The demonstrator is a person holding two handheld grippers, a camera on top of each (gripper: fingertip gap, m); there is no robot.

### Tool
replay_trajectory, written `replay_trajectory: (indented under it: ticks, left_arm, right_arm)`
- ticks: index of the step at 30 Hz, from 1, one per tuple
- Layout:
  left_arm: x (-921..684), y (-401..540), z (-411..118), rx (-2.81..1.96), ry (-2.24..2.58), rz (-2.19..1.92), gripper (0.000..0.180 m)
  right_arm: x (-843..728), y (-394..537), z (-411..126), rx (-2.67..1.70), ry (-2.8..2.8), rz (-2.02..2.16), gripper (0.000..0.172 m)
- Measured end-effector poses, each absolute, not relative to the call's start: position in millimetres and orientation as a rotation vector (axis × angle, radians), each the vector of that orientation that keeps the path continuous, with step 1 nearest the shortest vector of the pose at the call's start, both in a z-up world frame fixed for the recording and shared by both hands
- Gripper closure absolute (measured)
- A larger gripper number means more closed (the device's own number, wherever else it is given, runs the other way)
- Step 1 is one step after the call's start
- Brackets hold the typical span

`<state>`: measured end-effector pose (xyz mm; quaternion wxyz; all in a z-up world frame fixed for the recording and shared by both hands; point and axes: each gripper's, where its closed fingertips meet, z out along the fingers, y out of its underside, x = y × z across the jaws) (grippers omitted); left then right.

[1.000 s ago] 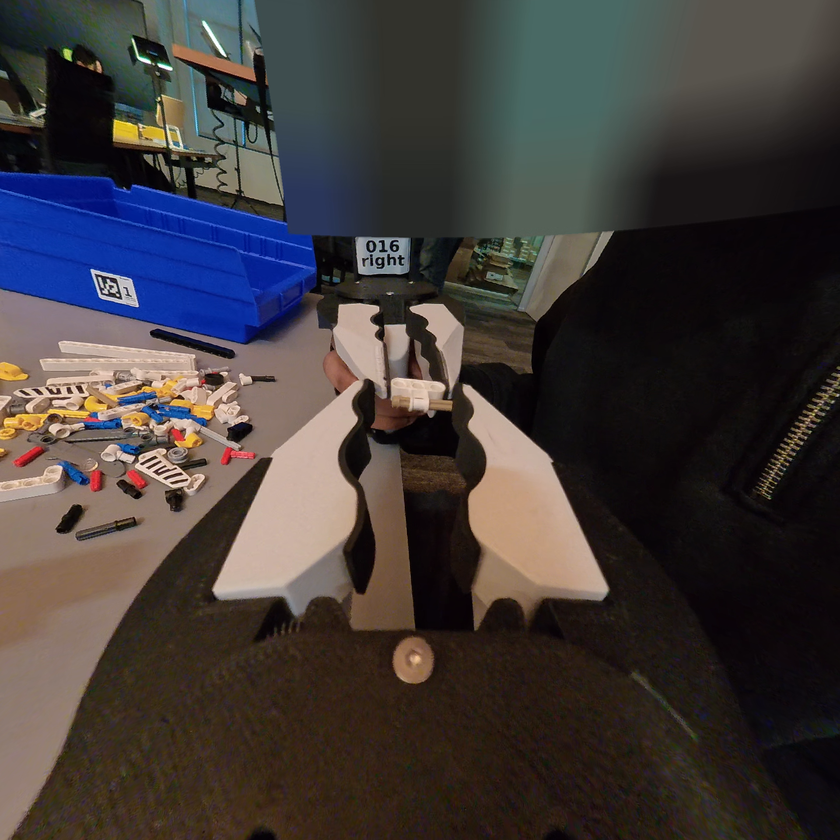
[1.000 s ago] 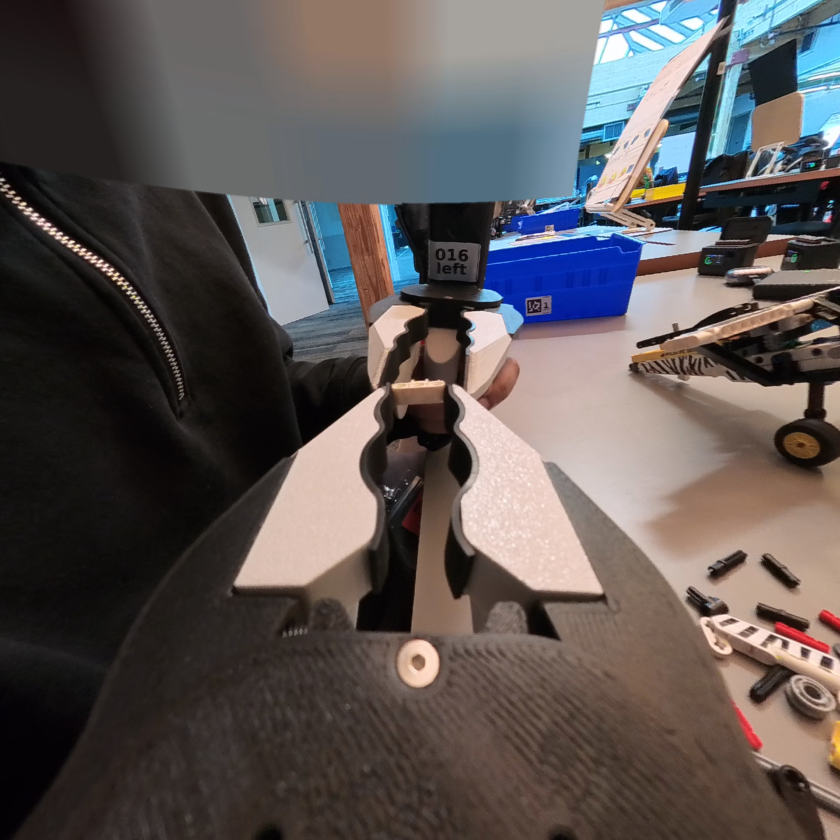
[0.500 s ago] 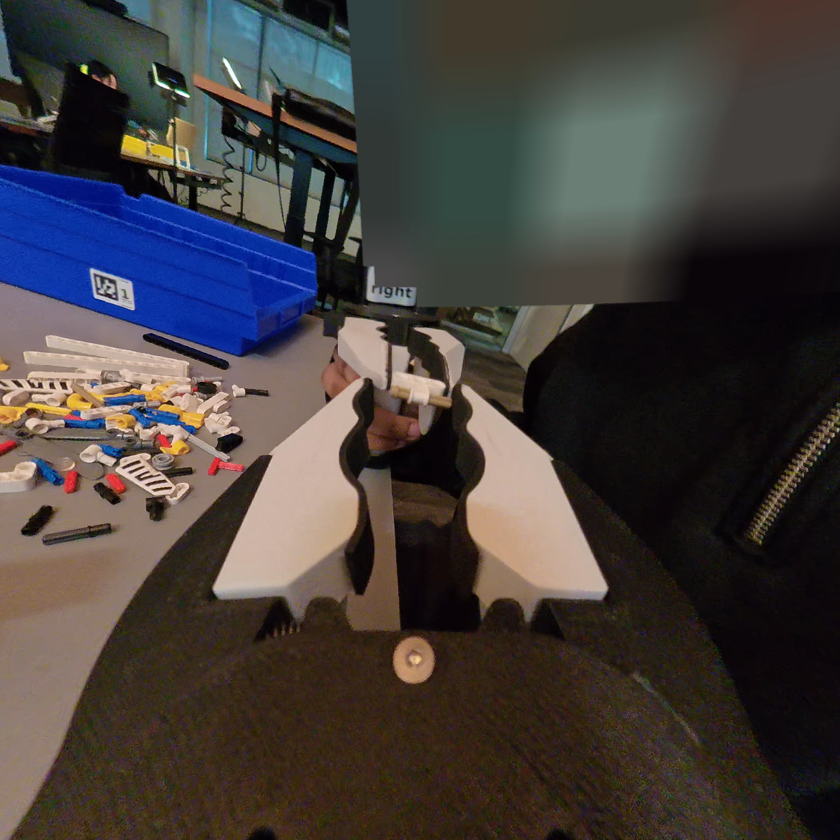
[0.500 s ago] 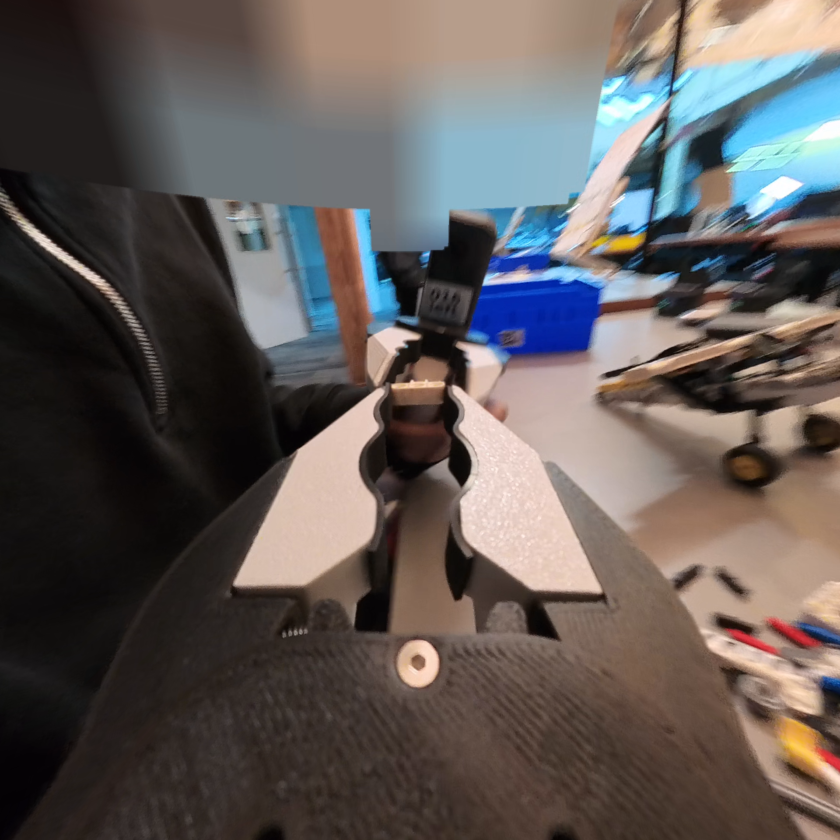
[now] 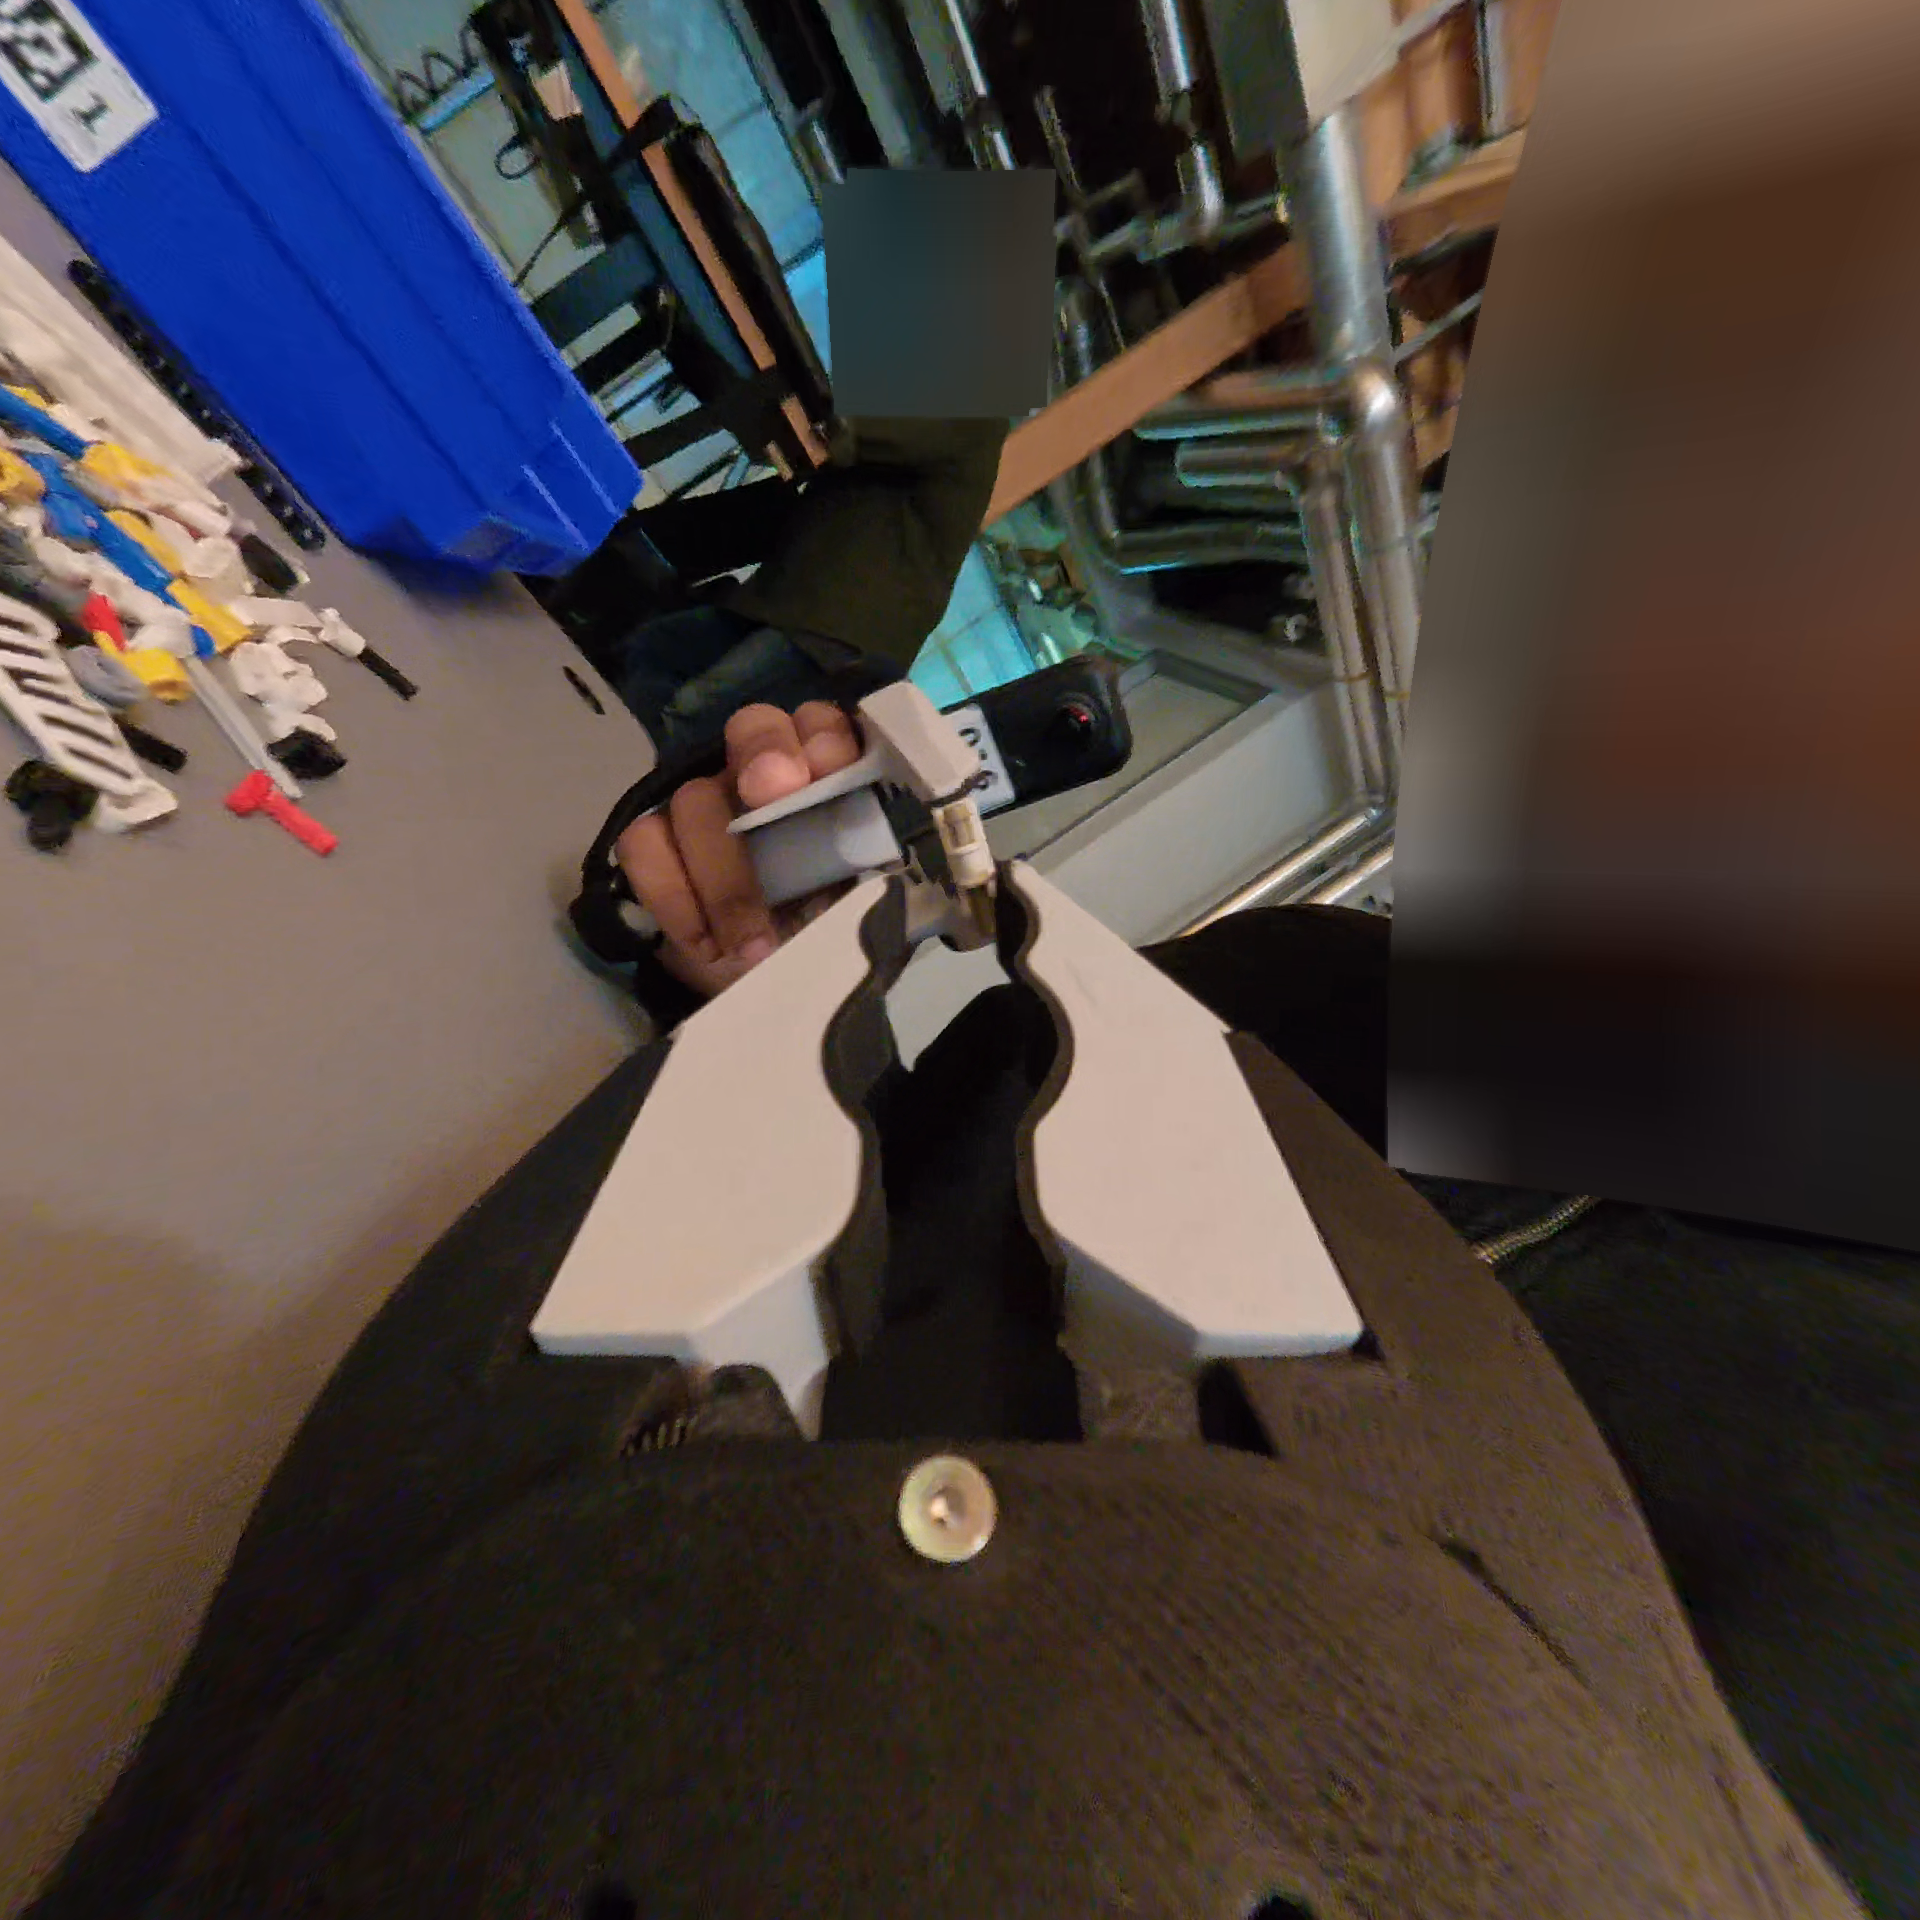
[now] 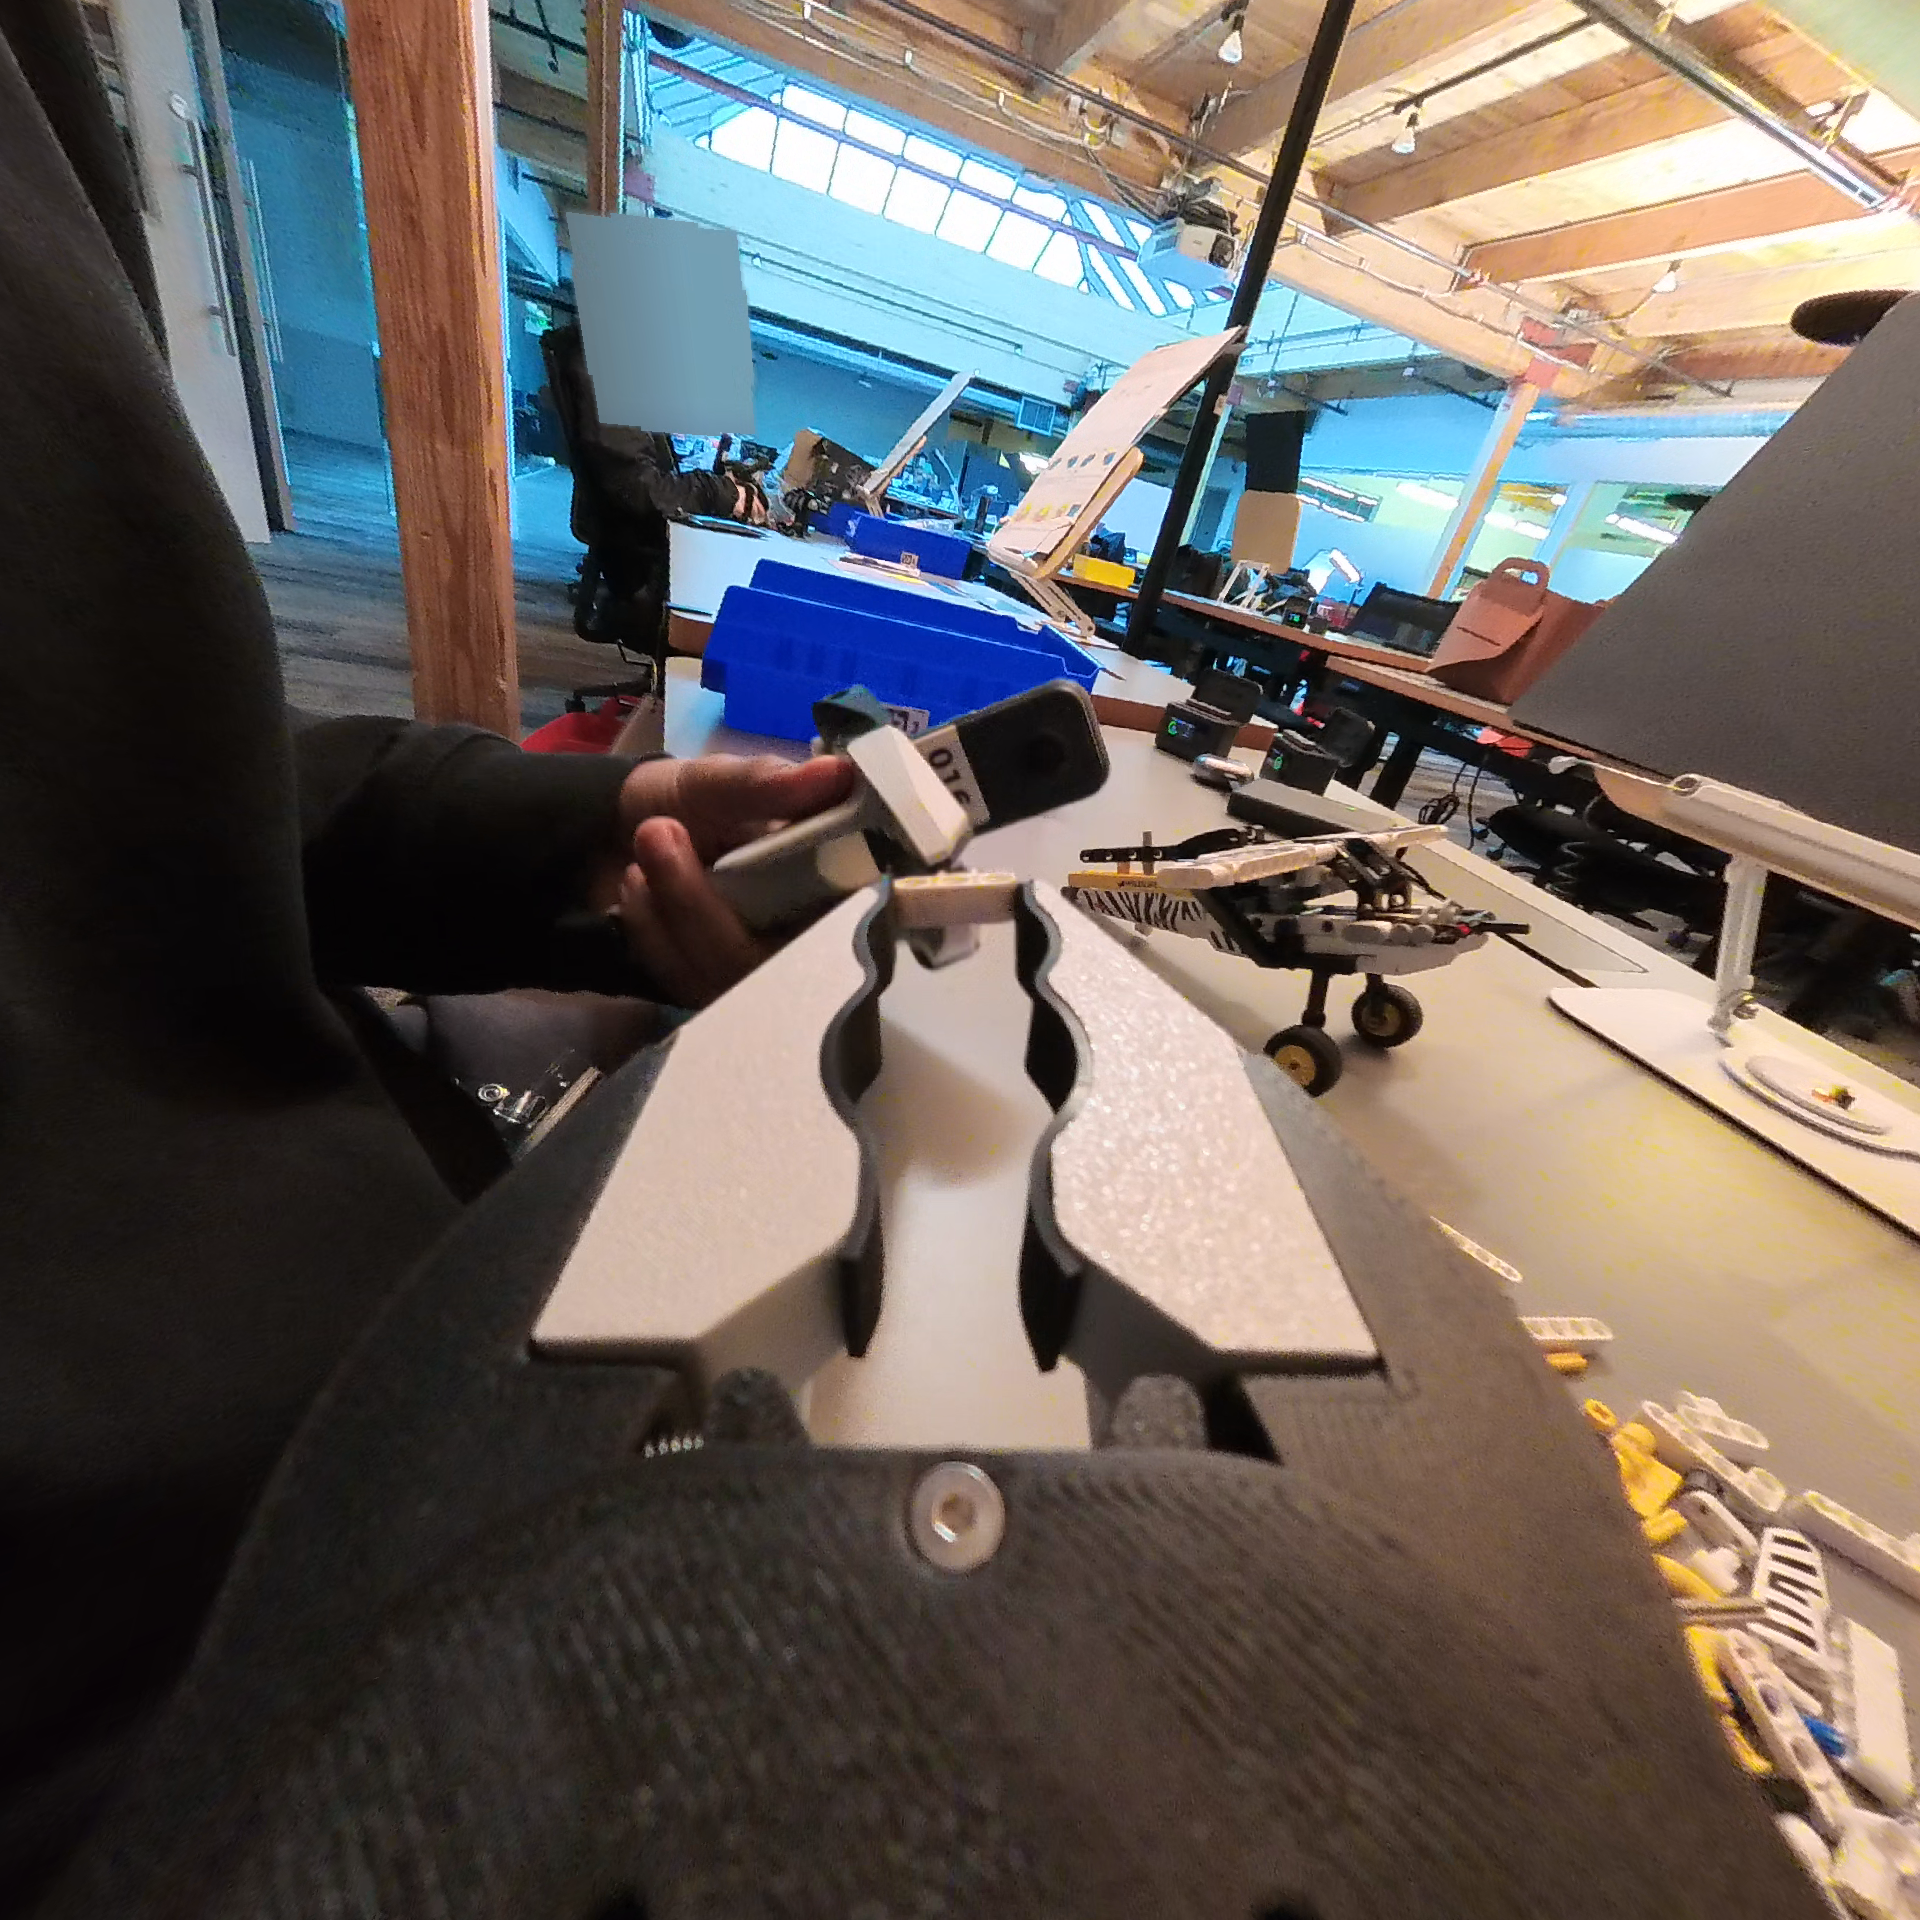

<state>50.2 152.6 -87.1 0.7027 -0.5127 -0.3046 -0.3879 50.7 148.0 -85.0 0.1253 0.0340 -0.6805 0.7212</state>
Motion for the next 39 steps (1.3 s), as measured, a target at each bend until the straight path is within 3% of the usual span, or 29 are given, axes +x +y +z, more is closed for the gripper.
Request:
replay_trajectory:
  ticks: [1,9,12,18,25,28,35,39]
  left_arm:
    - [50.4,151.5,-82.7,-1.119,-0.665,-0.869,0.177]
    - [47.7,150.4,-81.6,-1.151,-0.638,-0.746,0.179]
    - [45.2,147.4,-77.3,-1.131,-0.627,-0.705,0.179]
    - [37.6,139.2,-75.5,-1.140,-0.625,-0.563,0.179]
    - [41.0,143.7,-75.2,-1.262,-0.560,-0.334,0.179]
    - [42.1,146.2,-77.6,-1.304,-0.545,-0.279,0.179]
    - [43.8,147.1,-79.1,-1.328,-0.532,-0.248,0.179]
    - [40.8,144.9,-80.0,-1.354,-0.525,-0.141,0.164]
  right_arm:
    - [50.3,148.4,-85.1,0.101,-1.979,2.098,0.151]
    - [48.0,147.4,-84.4,0.068,-1.966,2.128,0.150]
    - [42.6,147.2,-84.1,-0.003,-1.985,2.153,0.138]
    - [35.1,149.1,-71.5,-0.247,-2.019,2.448,0.130]
    - [29.8,145.3,-73.5,-0.462,-2.082,2.662,0.140]
    - [35.5,141.3,-74.9,-0.443,-2.126,2.676,0.164]
    - [38.0,141.7,-76.5,-0.409,-2.151,2.637,0.166]
    - [38.1,141.2,-82.2,-0.344,-2.186,2.475,0.166]
